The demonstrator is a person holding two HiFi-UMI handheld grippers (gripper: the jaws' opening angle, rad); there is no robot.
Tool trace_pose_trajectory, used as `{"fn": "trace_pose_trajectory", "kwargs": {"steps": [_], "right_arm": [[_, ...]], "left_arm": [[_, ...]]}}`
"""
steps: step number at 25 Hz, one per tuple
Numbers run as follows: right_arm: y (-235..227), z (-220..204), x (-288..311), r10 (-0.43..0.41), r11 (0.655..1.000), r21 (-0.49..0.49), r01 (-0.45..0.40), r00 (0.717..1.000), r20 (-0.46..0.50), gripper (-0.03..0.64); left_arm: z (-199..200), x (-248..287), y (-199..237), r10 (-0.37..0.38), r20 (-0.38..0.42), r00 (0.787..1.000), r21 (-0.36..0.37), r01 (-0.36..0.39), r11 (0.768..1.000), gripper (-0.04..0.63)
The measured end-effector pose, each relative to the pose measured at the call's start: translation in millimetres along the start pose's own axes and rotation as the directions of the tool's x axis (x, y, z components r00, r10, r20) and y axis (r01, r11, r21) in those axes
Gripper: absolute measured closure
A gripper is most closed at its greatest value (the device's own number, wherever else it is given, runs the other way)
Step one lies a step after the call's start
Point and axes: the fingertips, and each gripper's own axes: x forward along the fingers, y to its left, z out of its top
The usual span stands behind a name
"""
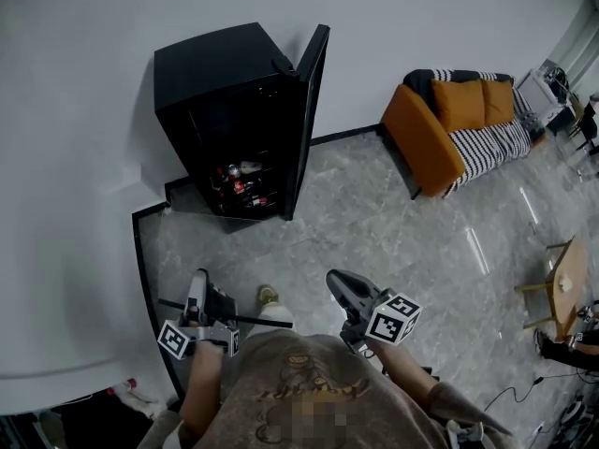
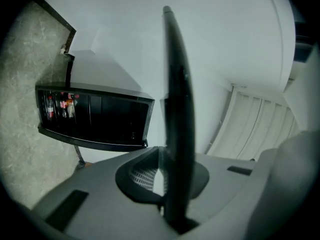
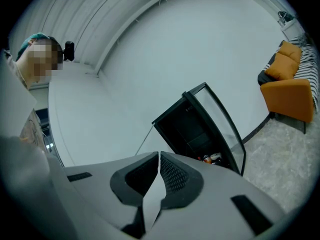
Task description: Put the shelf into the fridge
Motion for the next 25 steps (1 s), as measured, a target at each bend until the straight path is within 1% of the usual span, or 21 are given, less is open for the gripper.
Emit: {"fn": "trace_pose_trajectory", "kwargs": {"steps": [6,11,14,21,25], "right_arm": [[-13.3,20.1,30.0,-0.020,1.000,0.004,0.020,1.000,0.008,0.591],[-20.1,35.5,62.3,-0.014,1.000,0.004,0.014,1.000,0.018,0.591],[-25.9,42.7,79.2,-0.016,1.000,0.006,0.016,1.000,0.021,0.591],[-40.9,58.2,114.8,-0.025,1.000,-0.001,0.025,1.000,0.015,0.591],[-45.9,66.6,127.3,-0.036,0.999,-0.003,0.036,0.999,0.029,0.591]], "left_arm": [[12.8,34.1,9.9,0.014,-0.032,0.999,-0.010,-0.014,1.000,0.578],[27.3,57.4,19.0,0.013,-0.053,0.998,-0.008,-0.014,1.000,0.578],[33.9,70.1,28.6,0.032,-0.067,0.997,-0.014,-0.033,0.999,0.578],[46.1,102.9,42.2,0.027,-0.089,0.996,-0.036,-0.030,0.999,0.578],[53.4,114.8,50.7,0.034,-0.106,0.994,-0.032,-0.038,0.999,0.577]]}}
